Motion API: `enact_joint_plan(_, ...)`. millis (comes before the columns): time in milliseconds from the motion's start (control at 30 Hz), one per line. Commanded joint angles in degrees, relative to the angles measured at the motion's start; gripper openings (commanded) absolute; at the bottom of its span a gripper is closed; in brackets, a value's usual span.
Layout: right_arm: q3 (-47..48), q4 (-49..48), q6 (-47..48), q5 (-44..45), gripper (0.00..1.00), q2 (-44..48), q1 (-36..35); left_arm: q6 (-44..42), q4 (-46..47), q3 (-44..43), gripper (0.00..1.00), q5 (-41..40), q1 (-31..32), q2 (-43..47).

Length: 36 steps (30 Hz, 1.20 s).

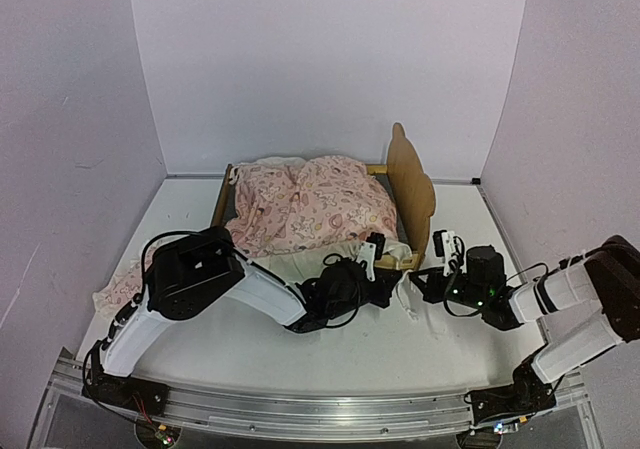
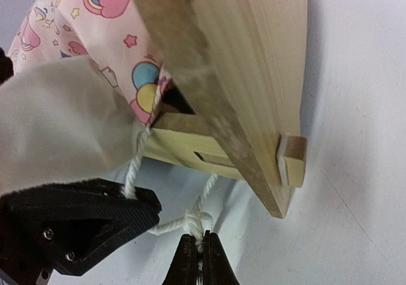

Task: Set up the pet bed

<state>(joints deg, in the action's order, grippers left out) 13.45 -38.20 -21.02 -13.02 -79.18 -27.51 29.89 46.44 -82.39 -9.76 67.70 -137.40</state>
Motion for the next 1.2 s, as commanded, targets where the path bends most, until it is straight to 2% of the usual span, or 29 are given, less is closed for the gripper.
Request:
enact_joint_plan(0,1.25,-15.69,4.28,-3.07,0.0,-3.87,0.22,0.16,5.38,2.43,0.0,6.76,-0.55,4.82)
enact_joint_plan(167,3.33,-23.03,5.18,-7.21,0.0,-11.65,0.26,-0.59,6.92,4.15,0.0,9.58,-0.81,5.49)
enact_joint_plan(467,4.08,-35.18,7.06,-12.63,0.0,-19.34,0.05,-0.91,7.95,5.92,0.0,11.68,-1.68,5.74)
enact_joint_plan(600,3.84,-37.68,8.39,-12.87,0.02,-20.94,-0.57,-2.94,8.16,6.89,0.0,11.3,-1.84,6.45)
enact_joint_plan(767,3.76,-45.87,6.88,-14.91,0.06,-24.96,-1.46,-4.14,8.28,5.8,0.0,12.75,-1.88,5.46)
enact_joint_plan(967,2.28,-50.16,6.49,-13.61,0.06,-26.81,-1.81,-5.56,8.15,3.59,0.02,13.33,-1.97,4.06)
enact_joint_plan(1100,2.63,-50.6,6.41,-13.22,0.06,-28.0,-1.77,-6.19,8.11,5.82,0.15,12.21,-1.96,4.76)
enact_joint_plan(1167,2.47,-50.79,6.66,-12.85,0.06,-28.32,-1.8,-7.94,8.11,9.17,0.29,11.5,-2.0,6.88)
